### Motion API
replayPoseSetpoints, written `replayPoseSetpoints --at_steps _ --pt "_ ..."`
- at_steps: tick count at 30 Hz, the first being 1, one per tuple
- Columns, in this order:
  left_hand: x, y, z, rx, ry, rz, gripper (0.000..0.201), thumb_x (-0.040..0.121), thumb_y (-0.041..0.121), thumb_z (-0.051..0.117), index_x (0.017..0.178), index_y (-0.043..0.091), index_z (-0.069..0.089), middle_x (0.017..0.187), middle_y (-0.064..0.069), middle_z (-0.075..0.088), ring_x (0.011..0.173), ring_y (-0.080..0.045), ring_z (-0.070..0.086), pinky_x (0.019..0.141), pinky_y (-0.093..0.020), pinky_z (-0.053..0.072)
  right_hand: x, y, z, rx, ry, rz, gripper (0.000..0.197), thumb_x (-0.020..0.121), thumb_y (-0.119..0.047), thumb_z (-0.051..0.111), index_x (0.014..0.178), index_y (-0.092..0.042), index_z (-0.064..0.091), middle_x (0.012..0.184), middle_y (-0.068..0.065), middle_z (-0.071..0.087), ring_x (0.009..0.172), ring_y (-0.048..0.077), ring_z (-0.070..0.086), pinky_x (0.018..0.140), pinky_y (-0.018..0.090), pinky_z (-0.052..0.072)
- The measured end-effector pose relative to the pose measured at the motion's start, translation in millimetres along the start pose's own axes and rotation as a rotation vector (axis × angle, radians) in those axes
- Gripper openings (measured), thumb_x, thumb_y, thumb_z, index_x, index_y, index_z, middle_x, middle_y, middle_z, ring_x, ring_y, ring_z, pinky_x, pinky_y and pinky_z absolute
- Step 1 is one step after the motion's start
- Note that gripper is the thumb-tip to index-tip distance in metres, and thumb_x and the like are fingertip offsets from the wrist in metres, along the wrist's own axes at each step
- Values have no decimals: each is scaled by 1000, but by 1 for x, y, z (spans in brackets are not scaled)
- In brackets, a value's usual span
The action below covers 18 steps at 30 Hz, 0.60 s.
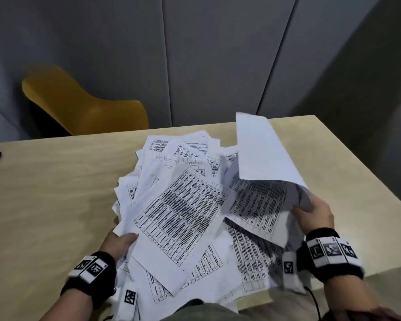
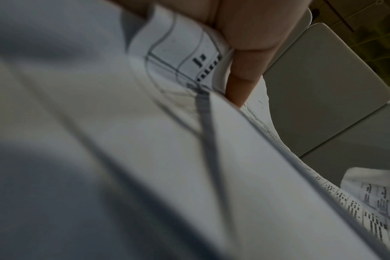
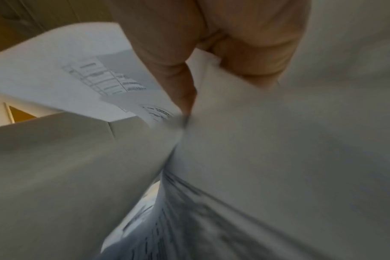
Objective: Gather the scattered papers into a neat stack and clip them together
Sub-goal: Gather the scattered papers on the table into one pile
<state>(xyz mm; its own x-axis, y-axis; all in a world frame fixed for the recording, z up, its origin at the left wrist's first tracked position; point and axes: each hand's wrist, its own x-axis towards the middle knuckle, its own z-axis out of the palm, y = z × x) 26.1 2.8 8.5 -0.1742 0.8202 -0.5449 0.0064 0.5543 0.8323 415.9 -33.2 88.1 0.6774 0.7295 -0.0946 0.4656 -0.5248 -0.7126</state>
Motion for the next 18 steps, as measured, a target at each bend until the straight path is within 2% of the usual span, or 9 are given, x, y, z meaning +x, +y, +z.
replayPoseSetpoints --at_steps 2,3,6,8,10,12,14,16,18 --pt "4 -4 -1 8 5 -16 25 86 -8 52 111 -5 57 84 -18 64 77 -32 61 67 -29 47 -3 -3 -5 31 53 7 20 76 -6 59 95 -5 67 72 13 56 78 31 55 69 29 36" --pt "7 -6 -2 13 19 -22 25 86 -8 52 111 -4 57 85 -21 64 76 -33 61 67 -30 48 -3 -6 -7 49 84 0 20 75 -8 58 93 -5 67 70 12 53 76 28 53 69 28 33" --pt "12 -9 -3 3 52 -32 31 79 -1 63 110 -2 58 90 -30 64 76 -36 59 72 -43 49 4 -17 -13 116 165 -48 21 81 -3 56 98 -4 68 77 12 56 82 23 54 69 28 34" --pt "14 -11 -3 -4 39 -30 36 68 8 69 103 2 61 90 -32 64 78 -37 57 71 -46 45 12 -26 -14 217 203 -80 23 80 -6 58 100 -13 69 82 11 61 82 18 54 61 25 39" --pt "15 -11 -4 5 35 -24 27 74 5 68 99 3 62 91 -31 65 79 -38 59 72 -43 44 18 -38 -15 363 239 -105 26 78 -9 61 101 -19 69 85 6 65 80 15 58 52 8 42" --pt "14 -11 -5 10 36 -19 18 82 -3 60 100 0 61 96 -32 66 83 -43 63 75 -44 49 20 -54 -16 503 258 -131 26 79 -4 62 102 -14 68 85 5 64 68 1 59 50 1 40" --pt "15 -11 -5 19 35 -15 21 80 -3 62 100 0 61 100 -33 66 90 -48 64 83 -53 50 19 -70 -17 636 263 -141 22 80 -1 62 100 -8 67 81 3 64 58 -6 56 60 9 48" --pt "15 -12 -5 8 33 -16 21 74 -2 66 93 6 62 101 -32 66 94 -48 63 90 -60 47 19 -81 -18 749 249 -138 14 80 -1 63 87 -12 66 74 -4 65 63 1 58 68 22 52" --pt "16 -11 -5 -7 29 -14 20 79 -7 61 87 10 62 100 -30 65 95 -46 62 92 -60 46 19 -88 -18 819 224 -149 21 80 0 64 76 -21 62 57 -15 65 56 -3 56 62 18 50"
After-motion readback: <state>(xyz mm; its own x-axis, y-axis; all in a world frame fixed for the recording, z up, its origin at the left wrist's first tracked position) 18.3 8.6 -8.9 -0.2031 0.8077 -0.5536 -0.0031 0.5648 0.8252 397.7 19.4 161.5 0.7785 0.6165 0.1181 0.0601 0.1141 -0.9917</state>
